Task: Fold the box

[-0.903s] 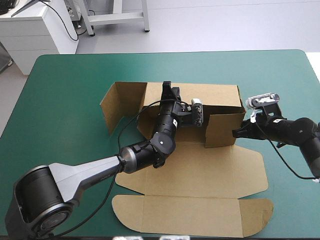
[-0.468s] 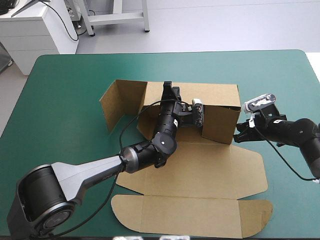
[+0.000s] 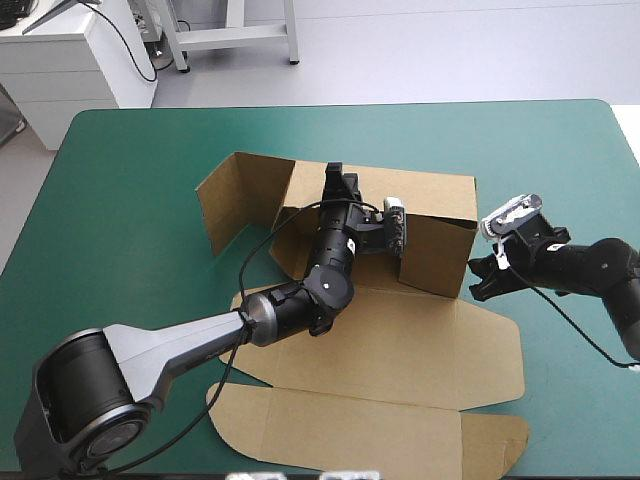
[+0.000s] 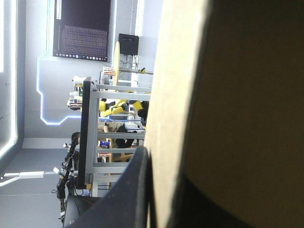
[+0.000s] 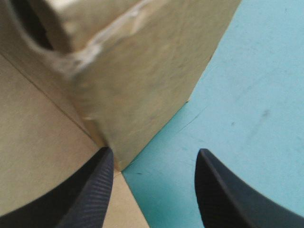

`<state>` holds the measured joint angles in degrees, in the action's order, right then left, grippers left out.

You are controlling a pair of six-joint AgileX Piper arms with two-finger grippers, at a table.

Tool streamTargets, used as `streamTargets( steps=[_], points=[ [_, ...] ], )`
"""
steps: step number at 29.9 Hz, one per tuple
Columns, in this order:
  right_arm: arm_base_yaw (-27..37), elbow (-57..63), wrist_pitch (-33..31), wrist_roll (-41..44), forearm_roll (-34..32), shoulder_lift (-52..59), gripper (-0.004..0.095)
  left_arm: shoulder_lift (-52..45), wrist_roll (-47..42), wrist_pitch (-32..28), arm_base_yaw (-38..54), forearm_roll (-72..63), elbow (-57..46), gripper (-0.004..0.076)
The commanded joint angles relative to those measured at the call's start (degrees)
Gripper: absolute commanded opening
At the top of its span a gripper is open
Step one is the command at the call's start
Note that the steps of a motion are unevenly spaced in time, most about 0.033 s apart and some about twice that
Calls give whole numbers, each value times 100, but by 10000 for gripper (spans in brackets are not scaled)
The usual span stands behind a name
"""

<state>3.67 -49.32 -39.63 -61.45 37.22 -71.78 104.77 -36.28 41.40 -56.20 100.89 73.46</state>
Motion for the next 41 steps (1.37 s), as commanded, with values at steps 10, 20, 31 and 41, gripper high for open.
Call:
streamTargets(
  steps=[10, 20, 31, 41],
  points=[
    [-4, -182, -83, -84, 6, 262, 494, -180, -113, 38, -22, -150, 89, -8],
    [-4, -182, 360, -685, 1778, -383, 493, -180, -113, 13, -22, -167, 187, -8],
    [-4, -182, 1286, -1844, 3284, -553, 375, -180, -113, 8, -22, -167, 211, -8],
    [-17, -192, 1419, -2448, 3263, -553, 85, -180, -186, -13, -22, -200, 503, -8]
  ],
)
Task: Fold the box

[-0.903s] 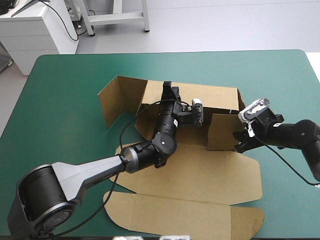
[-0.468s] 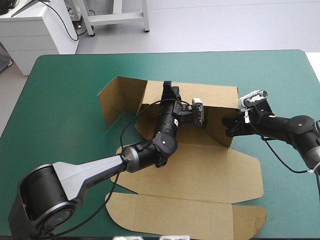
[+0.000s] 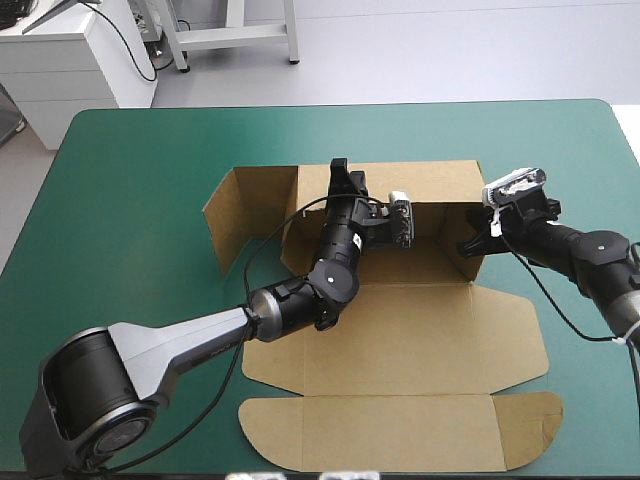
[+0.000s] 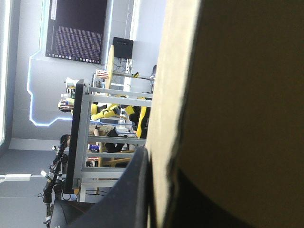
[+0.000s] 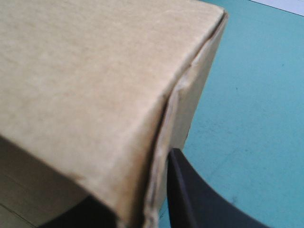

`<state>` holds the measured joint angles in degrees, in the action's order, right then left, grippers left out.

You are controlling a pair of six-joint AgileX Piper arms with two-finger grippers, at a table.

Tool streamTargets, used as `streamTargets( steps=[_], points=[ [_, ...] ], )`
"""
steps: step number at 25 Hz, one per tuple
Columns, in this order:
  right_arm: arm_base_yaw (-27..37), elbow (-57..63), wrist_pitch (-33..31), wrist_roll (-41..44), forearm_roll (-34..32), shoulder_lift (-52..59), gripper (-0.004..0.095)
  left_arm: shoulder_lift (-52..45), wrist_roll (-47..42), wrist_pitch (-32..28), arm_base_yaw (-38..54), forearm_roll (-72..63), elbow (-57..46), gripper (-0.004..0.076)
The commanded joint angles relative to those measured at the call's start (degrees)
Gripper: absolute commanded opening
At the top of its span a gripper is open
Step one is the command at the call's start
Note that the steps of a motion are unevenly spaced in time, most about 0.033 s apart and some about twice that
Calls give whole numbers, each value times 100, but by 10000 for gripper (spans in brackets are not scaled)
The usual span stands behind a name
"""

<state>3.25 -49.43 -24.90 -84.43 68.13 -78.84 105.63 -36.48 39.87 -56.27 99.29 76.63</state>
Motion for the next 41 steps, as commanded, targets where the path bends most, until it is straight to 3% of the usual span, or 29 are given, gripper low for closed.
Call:
streamTargets(
  steps=[1, 3, 6, 11, 15, 22, 24, 28, 29, 32, 41],
  points=[
    [-29, -182, -113, -150, 172, 154, 60, -266, -166, 140, -15, -78, 187, -8],
    [-182, -182, -229, -150, 172, 154, -15, -266, -166, 140, -15, -154, 187, -8],
    [-684, -182, -191, -109, 86, 154, 7, -266, -166, 38, -15, -320, 187, -8],
    [-1440, -170, 802, 537, -525, 154, 3, -266, -171, 80, -15, -279, 187, -8],
    [-1495, -170, 1060, 827, -616, 154, 3, -266, -154, 80, -15, -279, 187, -8],
    [-1495, -170, 892, 1030, -626, 154, 3, -266, -154, 77, -15, -268, 187, 1],
    [-1495, -170, 855, 1085, -790, 154, 3, -254, -137, 76, -15, -250, 187, 65],
    [-1495, -170, 865, 1838, -1266, 154, 3, -207, 79, 88, -15, 285, 187, 372],
    [-1495, -170, 864, 1957, -1426, 154, 3, -204, 79, 88, -15, 309, 197, 403],
    [-1495, -170, 1019, 2402, -1930, 154, 3, -204, 79, 52, -15, 309, 197, 387],
    [-1485, -344, 1461, 2714, -1992, 154, 3, -204, 54, 893, -654, 309, 197, 320]
  ],
)
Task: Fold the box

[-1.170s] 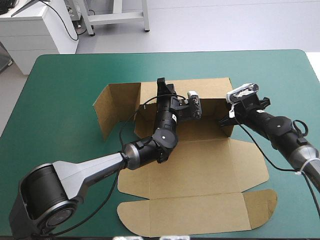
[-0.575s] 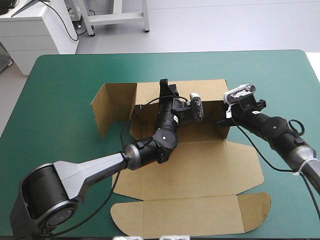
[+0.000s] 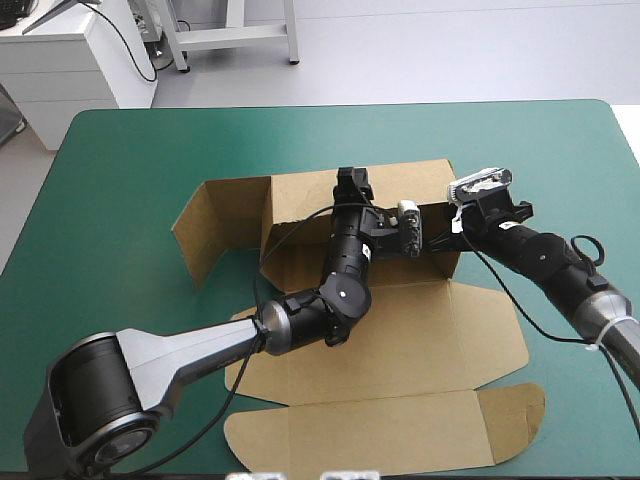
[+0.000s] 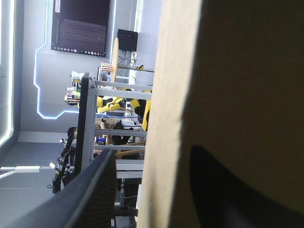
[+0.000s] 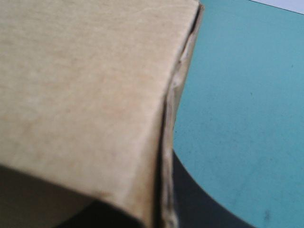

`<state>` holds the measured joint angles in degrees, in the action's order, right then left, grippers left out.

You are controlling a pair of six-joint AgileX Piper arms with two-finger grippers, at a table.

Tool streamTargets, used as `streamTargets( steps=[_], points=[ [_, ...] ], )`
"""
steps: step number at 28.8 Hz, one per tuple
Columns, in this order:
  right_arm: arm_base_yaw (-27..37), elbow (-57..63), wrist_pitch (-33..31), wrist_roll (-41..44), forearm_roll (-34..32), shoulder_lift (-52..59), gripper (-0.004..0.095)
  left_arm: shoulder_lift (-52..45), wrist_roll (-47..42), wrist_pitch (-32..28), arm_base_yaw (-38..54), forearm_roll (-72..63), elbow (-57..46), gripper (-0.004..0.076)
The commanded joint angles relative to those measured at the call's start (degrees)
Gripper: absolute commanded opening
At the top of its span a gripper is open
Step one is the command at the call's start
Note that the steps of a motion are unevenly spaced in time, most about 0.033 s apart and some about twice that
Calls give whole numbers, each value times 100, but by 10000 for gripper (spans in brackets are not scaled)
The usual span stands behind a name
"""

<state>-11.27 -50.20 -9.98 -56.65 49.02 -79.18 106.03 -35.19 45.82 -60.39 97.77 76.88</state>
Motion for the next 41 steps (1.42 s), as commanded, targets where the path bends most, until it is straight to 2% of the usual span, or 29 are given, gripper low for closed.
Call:
streamTargets(
  steps=[1, 5, 8, 18, 21, 26, 31, 33, 38, 41],
  points=[
    [6, -330, -44, -9, -81, 181, 2, -244, -75, 298, -361, 450, 171, 302],
    [107, -439, -93, 181, -173, 140, 3, -244, -75, 498, -737, 441, 171, 231],
    [142, -439, -105, 422, -477, 140, 3, -244, -75, 786, -1023, 441, 171, 182],
    [142, -439, -125, 525, -523, 140, 3, -254, -132, 1530, -1607, 284, 171, 90],
    [142, -439, -113, 546, -538, 140, 3, -266, -132, 1683, -1743, 251, 171, 4],
    [142, -439, -113, 546, -598, 140, 3, -620, -41, 1723, -1829, 96, 171, 9],
    [142, -439, -190, 546, -608, 140, 3, -1430, -32, 1654, -1723, -35, 171, 9],
    [142, -439, -283, 645, -608, 140, 3, -1787, -32, 1417, -1538, -327, 171, 9],
    [142, -439, -399, 800, -608, 195, 3, -2627, -32, 552, -507, -1322, 171, 9],
    [142, -439, -468, 980, -713, 316, 3, -2958, -32, 304, 271, -1738, 171, 9]
  ],
)
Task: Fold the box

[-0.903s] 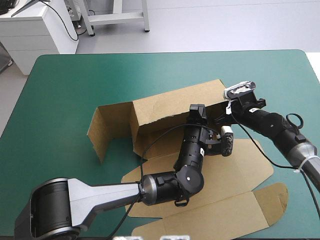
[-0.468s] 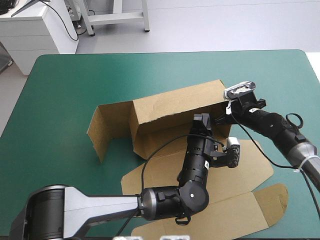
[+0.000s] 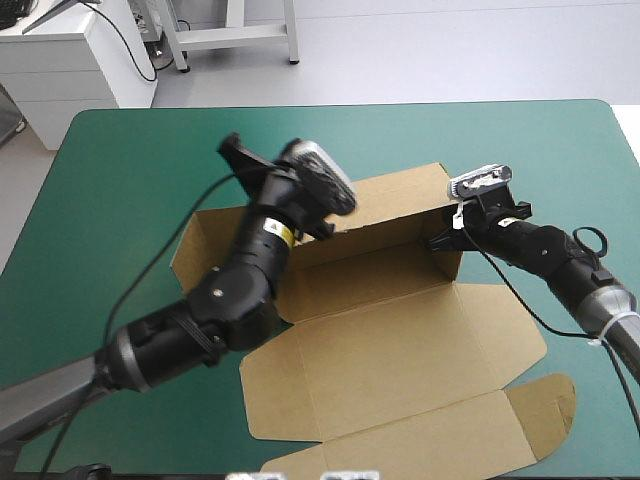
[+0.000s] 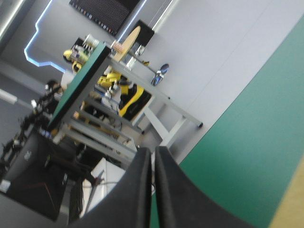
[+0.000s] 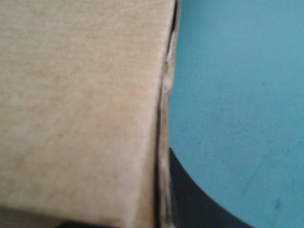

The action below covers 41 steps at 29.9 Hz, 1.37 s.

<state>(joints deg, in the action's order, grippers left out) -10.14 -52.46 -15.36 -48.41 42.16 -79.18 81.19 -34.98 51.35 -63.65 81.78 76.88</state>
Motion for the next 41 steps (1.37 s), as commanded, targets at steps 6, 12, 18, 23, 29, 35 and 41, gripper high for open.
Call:
streamTargets(
  steps=[6, 12, 18, 23, 29, 35, 41],
  points=[
    [29, -213, -374, 1897, -1433, 564, 3, -858, 297, -884, 2192, -1596, 171, 9],
    [29, -693, -1621, 3447, -2861, 524, 3, -908, 930, -1430, 3587, -3228, 171, 9],
    [18, -1927, -3018, 3926, -3188, 11, 3, -908, 1682, -1555, 4699, -4761, 171, 9],
    [7, -3026, -4342, 4102, -3084, -676, 3, -908, 2600, -1518, 5543, -6252, 171, 9],
    [-5, -4031, -5245, 4137, -2829, -1489, 3, -845, 3209, -1124, 6234, -7116, 171, 9],
    [-5, -4675, -5577, 4153, -2747, -2264, 3, -613, 3329, -698, 6378, -7446, 171, 9],
    [-5, -4855, -5085, 4062, -2768, -2758, 5, -391, 3535, -457, 6378, -7846, 171, 8]
  ],
)
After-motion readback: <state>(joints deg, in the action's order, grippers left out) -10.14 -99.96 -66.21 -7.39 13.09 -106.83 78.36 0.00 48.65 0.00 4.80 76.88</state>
